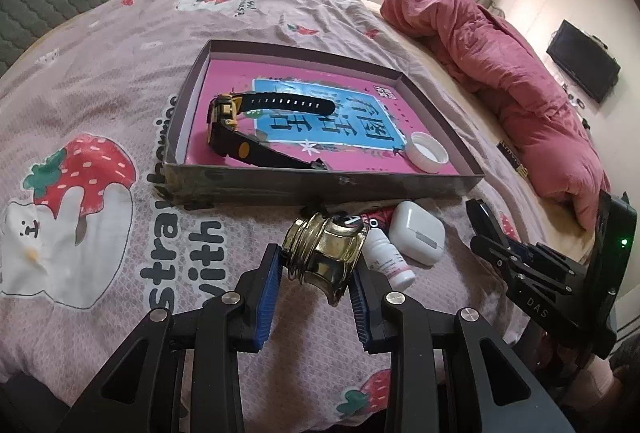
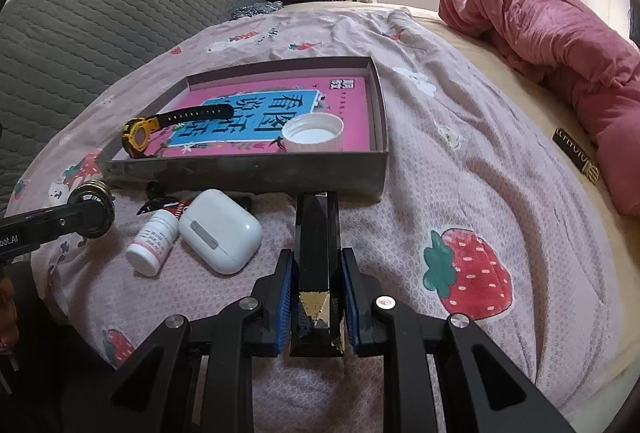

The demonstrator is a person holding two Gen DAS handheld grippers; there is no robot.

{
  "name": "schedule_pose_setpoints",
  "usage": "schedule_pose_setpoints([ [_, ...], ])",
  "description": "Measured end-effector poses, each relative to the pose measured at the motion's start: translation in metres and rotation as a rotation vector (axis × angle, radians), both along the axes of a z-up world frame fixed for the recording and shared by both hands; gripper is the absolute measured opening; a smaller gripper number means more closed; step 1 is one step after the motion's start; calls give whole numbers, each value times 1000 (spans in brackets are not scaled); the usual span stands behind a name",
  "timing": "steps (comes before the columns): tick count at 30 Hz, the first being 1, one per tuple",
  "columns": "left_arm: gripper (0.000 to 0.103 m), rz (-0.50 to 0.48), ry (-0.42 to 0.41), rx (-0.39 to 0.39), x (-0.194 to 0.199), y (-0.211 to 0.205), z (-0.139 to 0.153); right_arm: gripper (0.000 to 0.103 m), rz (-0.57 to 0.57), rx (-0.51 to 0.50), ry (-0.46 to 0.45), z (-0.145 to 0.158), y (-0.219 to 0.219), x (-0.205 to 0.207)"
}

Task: Organize rigid objects
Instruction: 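Close left tool on the brass cylinder while right tool lifts the lipstick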

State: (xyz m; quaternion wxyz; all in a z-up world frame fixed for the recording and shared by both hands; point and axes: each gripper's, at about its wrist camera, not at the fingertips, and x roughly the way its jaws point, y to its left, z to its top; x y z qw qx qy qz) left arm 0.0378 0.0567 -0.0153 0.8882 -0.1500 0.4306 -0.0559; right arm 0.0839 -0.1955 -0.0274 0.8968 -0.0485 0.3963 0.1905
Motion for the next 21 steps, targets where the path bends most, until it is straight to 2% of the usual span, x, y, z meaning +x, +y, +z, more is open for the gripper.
schedule_pose_setpoints([
  [10,33,-10,-38,34,-8,-11,13,23,25,13,-72,18,3,-13],
  [21,33,-44,-69,63,-10,-23,19,23,71,23,-91,22,10,-17],
])
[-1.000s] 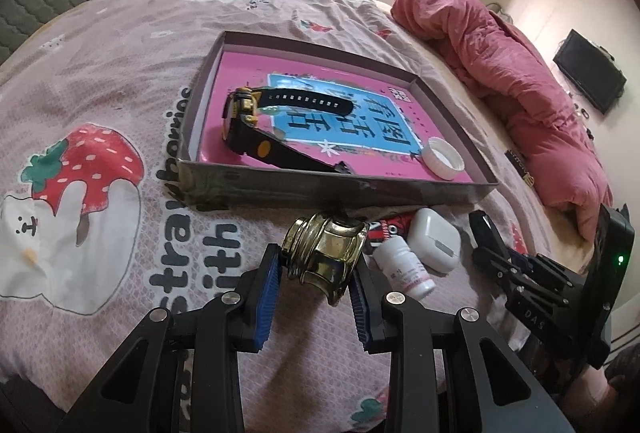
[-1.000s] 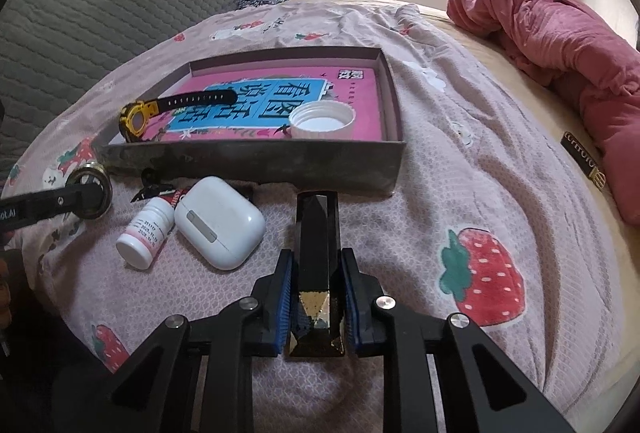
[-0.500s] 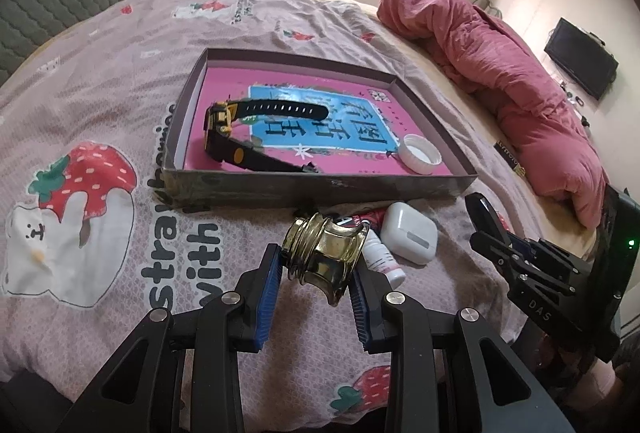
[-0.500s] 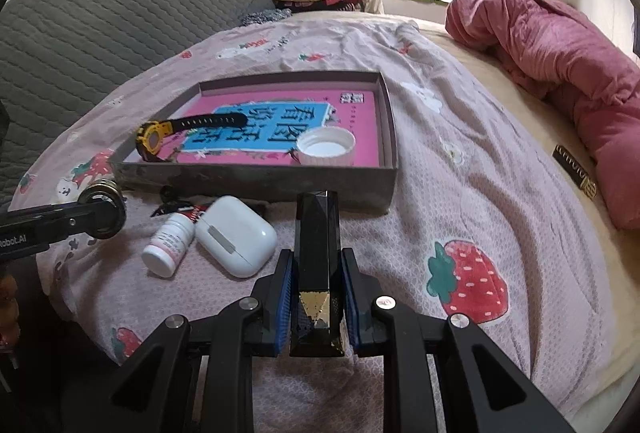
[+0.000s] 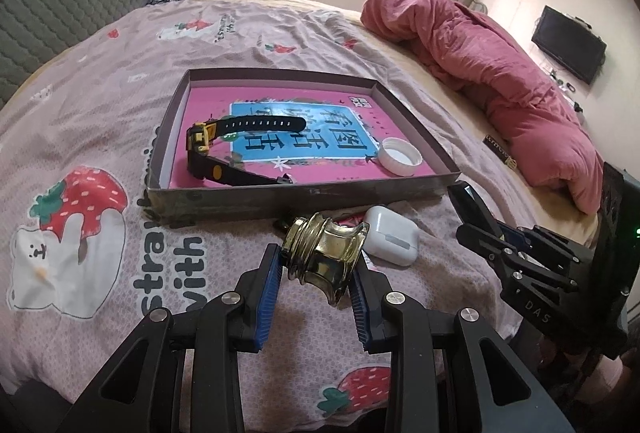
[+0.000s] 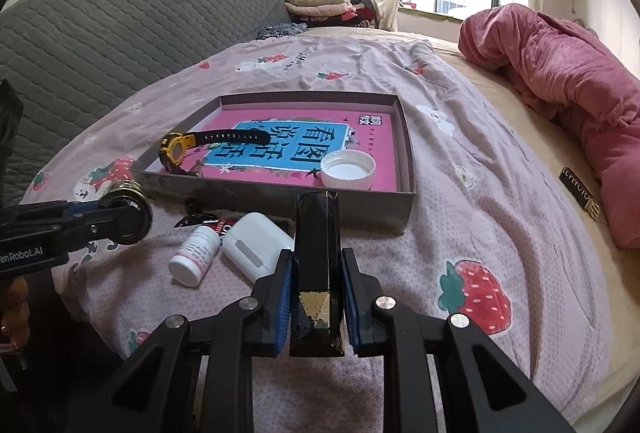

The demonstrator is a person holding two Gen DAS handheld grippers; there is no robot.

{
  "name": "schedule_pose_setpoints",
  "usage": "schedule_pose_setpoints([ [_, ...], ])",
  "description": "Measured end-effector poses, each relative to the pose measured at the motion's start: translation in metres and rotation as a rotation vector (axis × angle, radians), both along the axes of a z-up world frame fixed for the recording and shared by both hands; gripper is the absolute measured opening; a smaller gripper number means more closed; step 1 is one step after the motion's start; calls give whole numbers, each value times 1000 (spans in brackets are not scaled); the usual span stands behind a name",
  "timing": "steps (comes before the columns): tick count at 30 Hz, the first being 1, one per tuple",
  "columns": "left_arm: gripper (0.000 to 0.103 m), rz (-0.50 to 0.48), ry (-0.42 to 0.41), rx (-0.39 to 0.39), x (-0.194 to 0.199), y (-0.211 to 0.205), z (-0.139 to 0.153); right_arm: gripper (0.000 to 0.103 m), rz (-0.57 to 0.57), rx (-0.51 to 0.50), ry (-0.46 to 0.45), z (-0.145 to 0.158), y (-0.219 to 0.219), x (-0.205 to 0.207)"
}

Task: Organize rigid objects
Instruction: 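Close left tool on the brass cylinder while right tool lifts the lipstick, then carry the brass cylinder and lipstick over the tray with both tools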

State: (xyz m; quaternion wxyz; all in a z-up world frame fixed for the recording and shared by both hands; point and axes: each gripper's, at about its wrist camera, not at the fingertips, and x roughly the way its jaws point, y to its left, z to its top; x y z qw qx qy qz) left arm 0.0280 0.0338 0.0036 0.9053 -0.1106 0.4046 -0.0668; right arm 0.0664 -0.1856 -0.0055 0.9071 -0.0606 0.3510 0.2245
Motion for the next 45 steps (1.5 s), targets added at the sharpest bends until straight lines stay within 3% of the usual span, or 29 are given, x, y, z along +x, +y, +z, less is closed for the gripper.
schedule_pose_setpoints([
  [13,33,21,-45,-4,3,3,7,23,-4,22,-34,8,-1,-2],
  [24,33,13,-117,56,7,-1,21,23,60,-26,-124,18,23,-12],
  [36,33,41,-119,49,19,2,24,23,14,72,-93,34,38,10],
  [45,33,99,-118,44,37,11,32,23,-31,130,-135,58,48,33],
])
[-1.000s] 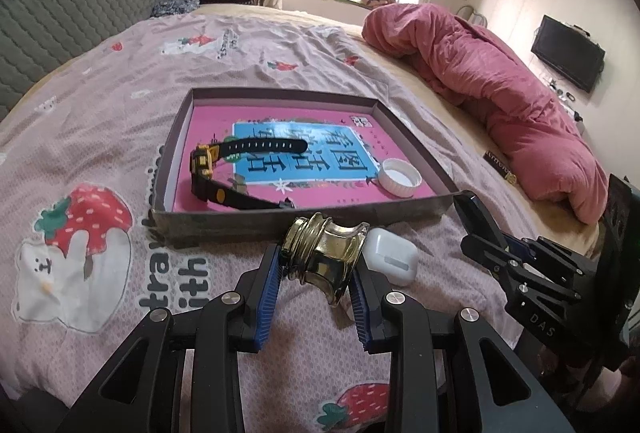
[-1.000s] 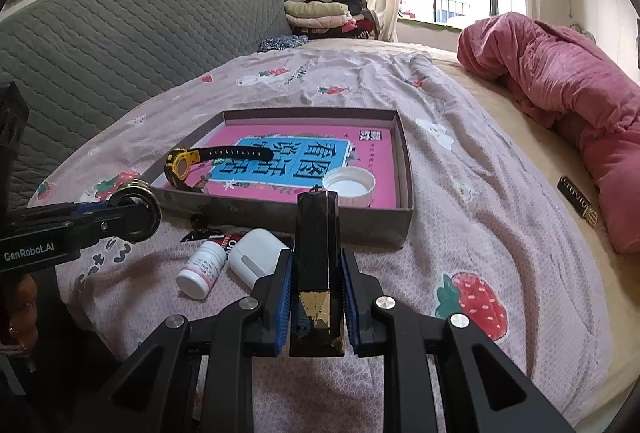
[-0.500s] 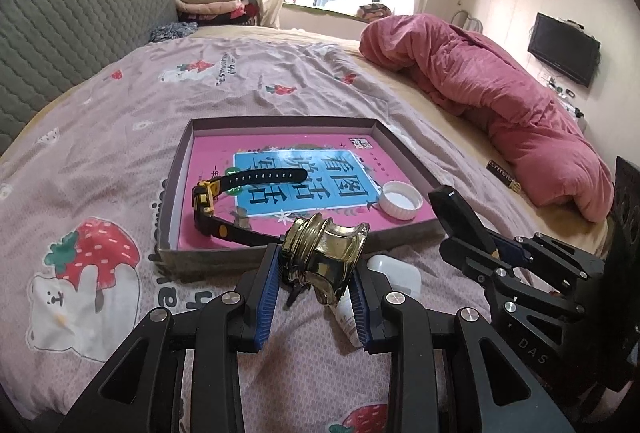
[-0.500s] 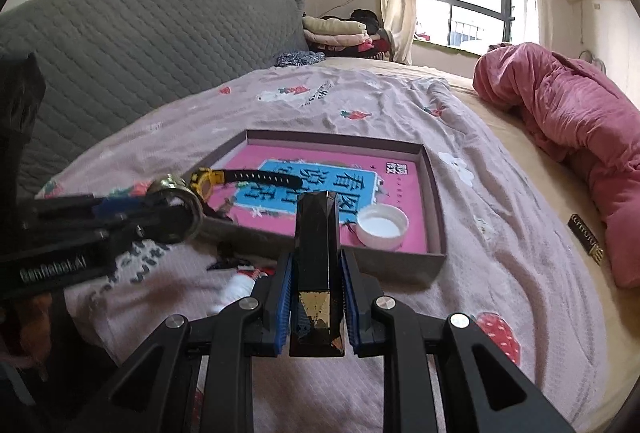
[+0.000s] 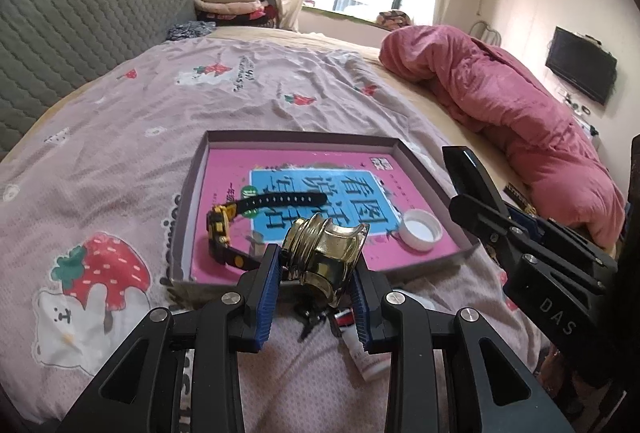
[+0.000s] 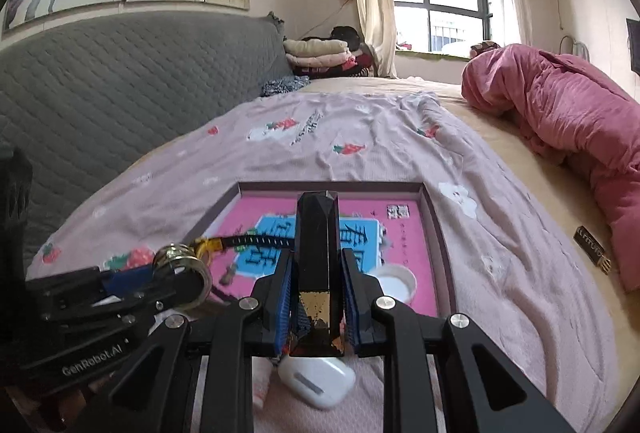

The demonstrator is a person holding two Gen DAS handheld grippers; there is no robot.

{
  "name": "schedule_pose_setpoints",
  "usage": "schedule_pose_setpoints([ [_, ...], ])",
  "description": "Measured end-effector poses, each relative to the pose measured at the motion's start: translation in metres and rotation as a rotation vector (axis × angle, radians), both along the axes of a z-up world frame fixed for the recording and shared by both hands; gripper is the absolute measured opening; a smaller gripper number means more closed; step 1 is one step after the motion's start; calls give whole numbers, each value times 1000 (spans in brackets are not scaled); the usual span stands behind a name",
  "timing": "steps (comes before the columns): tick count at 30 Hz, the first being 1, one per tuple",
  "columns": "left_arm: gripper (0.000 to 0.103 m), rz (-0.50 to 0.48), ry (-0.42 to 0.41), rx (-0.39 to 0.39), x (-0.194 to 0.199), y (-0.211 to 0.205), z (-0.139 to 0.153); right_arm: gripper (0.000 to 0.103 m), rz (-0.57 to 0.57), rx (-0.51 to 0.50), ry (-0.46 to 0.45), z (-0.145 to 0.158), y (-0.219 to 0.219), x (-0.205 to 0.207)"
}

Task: Organize rigid objects
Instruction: 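Carry the brass cylinder and lipstick over the tray with both tools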

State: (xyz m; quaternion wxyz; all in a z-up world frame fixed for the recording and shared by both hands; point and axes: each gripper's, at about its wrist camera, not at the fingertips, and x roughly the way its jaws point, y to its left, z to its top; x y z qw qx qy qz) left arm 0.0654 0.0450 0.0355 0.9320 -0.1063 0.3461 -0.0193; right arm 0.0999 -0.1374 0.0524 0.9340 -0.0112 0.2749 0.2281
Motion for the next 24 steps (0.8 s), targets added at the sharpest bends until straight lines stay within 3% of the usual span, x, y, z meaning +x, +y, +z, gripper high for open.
schedule_pose_setpoints([
  [17,33,44,25,9,27,7,13,23,-38,9,-8,9,9,35],
  [24,33,47,58,36,42,7,7,23,-26,-5,10,-6,9,45],
])
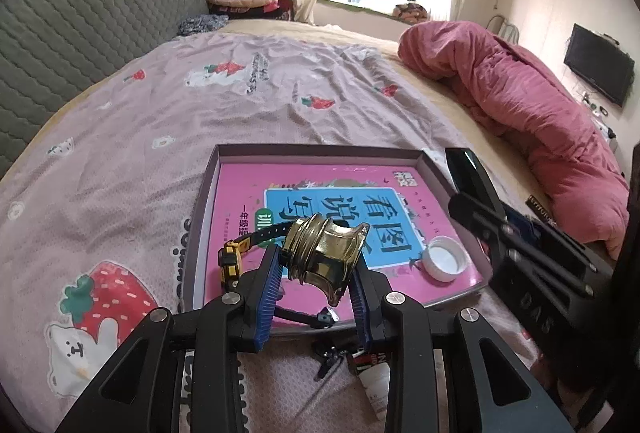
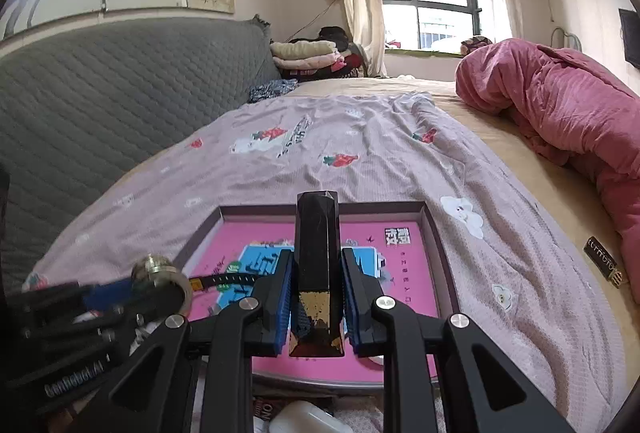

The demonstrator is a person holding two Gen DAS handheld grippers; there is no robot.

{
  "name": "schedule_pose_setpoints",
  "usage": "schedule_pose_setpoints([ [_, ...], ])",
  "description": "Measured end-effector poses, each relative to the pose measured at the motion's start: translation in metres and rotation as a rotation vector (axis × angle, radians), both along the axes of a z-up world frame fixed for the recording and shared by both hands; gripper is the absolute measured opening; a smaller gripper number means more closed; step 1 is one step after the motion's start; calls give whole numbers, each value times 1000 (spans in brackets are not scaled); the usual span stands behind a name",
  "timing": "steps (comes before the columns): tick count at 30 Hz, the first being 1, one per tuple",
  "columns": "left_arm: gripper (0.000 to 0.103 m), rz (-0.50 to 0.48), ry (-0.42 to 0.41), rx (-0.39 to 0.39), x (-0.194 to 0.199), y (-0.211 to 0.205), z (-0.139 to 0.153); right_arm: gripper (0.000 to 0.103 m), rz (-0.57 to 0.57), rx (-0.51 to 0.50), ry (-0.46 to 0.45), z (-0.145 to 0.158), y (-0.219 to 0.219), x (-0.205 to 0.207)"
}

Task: Organize rigid objects
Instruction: 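Carry the brass cylinder and lipstick over the tray with both tools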

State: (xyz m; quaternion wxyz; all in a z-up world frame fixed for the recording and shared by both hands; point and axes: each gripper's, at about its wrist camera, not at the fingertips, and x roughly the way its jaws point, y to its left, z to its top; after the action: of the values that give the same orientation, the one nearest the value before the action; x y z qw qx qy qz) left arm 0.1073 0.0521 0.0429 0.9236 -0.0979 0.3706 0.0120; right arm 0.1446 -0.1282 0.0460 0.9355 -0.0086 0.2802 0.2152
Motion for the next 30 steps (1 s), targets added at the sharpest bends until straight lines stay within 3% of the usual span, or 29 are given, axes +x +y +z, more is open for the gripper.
schedule_pose_setpoints([
  [30,33,68,142,-24,54,5,-53,23,109,-69,50,-41,18,9],
])
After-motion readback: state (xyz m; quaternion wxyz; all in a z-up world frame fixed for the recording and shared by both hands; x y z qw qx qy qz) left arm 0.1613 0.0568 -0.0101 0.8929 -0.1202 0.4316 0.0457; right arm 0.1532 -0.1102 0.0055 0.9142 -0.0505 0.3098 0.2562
